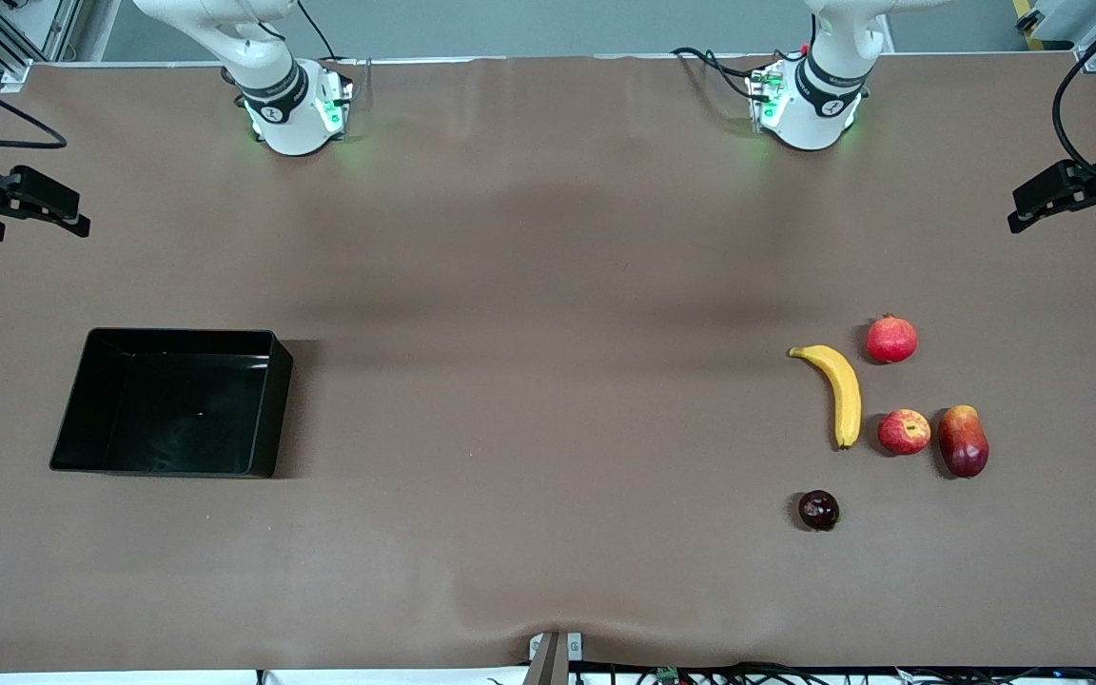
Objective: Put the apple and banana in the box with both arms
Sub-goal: 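Reach the left gripper toward the red apple while the right gripper reaches the box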
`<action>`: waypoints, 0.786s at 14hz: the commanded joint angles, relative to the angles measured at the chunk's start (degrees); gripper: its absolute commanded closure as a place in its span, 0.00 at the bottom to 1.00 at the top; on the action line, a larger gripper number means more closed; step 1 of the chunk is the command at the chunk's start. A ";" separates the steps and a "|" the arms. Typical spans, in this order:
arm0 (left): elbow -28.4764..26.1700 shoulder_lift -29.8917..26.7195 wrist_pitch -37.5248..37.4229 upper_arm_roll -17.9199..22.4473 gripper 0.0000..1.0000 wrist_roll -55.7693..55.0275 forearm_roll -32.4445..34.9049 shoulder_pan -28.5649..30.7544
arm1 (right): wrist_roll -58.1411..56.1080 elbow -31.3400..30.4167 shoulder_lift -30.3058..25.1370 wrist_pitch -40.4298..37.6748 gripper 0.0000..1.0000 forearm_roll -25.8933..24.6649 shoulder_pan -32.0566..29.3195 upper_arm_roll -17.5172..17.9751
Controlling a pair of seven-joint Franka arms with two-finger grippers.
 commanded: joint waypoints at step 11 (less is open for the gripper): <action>2.73 1.64 -1.83 0.69 0.00 -0.22 0.33 0.25 | -0.62 0.13 -0.10 0.06 0.00 -0.10 -0.28 0.16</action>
